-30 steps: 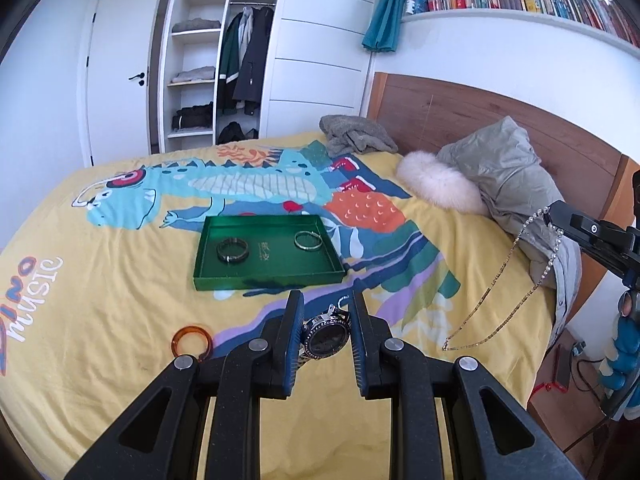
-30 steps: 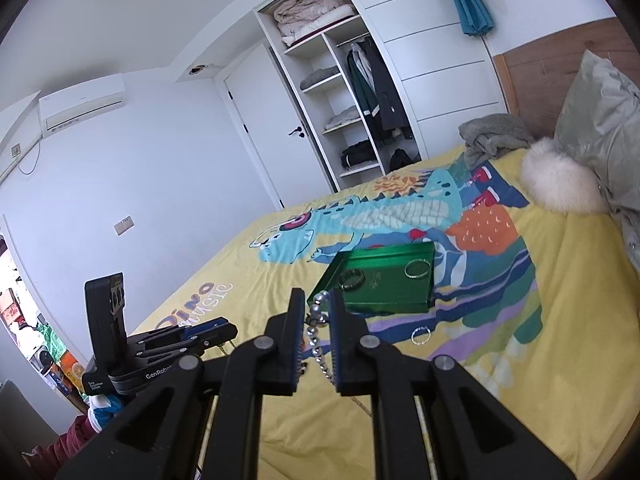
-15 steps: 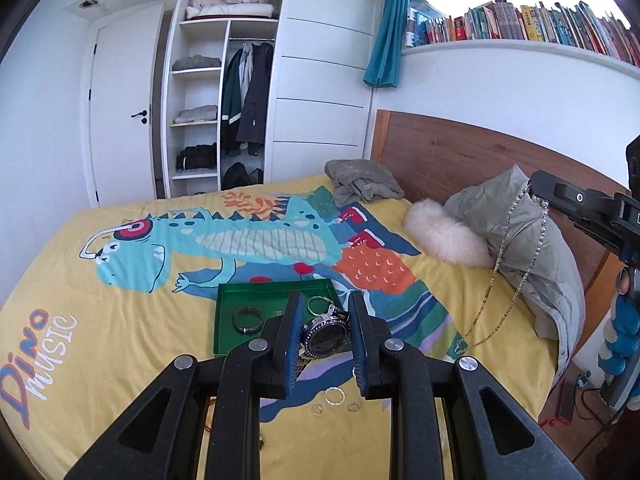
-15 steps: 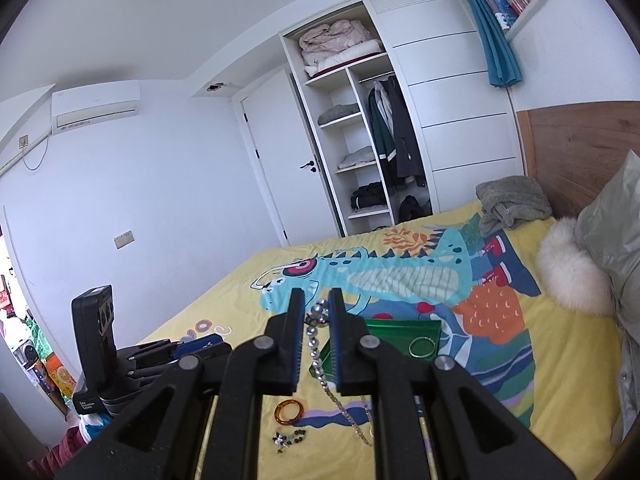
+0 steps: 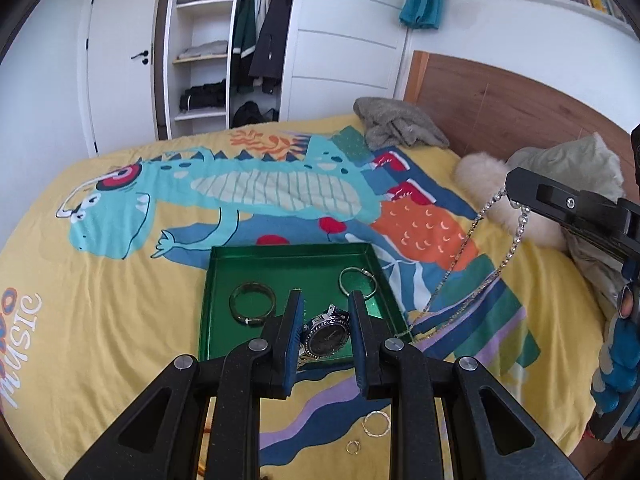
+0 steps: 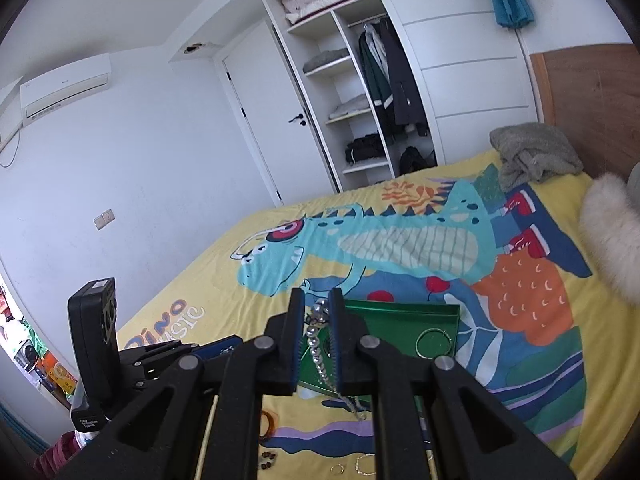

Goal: Organize jewelry
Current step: 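Lift and carry the watch and necklace over the green tray with both tools, then open both tools to release the watch and necklace into the tray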

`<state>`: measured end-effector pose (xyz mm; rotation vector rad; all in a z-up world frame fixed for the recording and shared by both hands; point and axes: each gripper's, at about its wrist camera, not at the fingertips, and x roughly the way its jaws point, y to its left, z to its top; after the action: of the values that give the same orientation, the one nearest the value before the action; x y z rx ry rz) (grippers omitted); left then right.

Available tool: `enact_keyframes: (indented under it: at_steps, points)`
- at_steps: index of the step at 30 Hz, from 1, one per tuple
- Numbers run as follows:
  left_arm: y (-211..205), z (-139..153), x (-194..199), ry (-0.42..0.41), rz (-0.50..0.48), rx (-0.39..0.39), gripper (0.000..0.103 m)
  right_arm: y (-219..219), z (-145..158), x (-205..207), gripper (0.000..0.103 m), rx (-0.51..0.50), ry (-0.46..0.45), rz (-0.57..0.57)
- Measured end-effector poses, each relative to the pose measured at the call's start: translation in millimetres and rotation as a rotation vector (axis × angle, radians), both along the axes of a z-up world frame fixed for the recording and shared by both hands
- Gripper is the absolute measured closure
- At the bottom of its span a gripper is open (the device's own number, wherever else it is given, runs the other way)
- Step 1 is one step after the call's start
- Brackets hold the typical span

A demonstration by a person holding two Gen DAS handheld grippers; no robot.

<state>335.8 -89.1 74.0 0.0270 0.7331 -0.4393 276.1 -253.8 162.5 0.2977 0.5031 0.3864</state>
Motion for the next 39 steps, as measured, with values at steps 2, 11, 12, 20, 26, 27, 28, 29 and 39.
enact_keyframes:
  at_steps: [2, 11, 12, 20, 26, 27, 28, 29, 39]
  points:
    - [-7, -27, 27, 0.043, 0.009, 0.013, 0.081, -1, -28, 26, 0.092, 0.002, 0.036, 0.001]
    - [-38, -130, 102, 0.196, 0.032, 0.051, 0.081, -17, -152, 109, 0.092, 0.017, 0.201, -0.013]
    - [-40, -139, 106, 0.21, 0.034, 0.053, 0.081, -20, -165, 113, 0.092, 0.015, 0.222, -0.018]
    - [-45, -184, 117, 0.275, 0.049, 0.086, 0.081, -31, -224, 125, 0.092, -0.017, 0.328, -0.047]
    - [-45, -188, 116, 0.264, 0.055, 0.101, 0.081, -34, -248, 131, 0.092, -0.049, 0.385, -0.066]
    - [-46, -188, 116, 0.259, 0.054, 0.11, 0.081, -34, -252, 132, 0.092, -0.052, 0.392, -0.07]
    - [-47, -189, 116, 0.255, 0.054, 0.115, 0.081, -34, -254, 133, 0.092, -0.057, 0.399, -0.071]
    - [-47, -190, 115, 0.253, 0.053, 0.118, 0.081, -33, -258, 134, 0.092, -0.062, 0.406, -0.069]
    - [-36, -190, 118, 0.287, 0.07, 0.053, 0.069, -25, -254, 133, 0.091, -0.144, 0.399, -0.067]
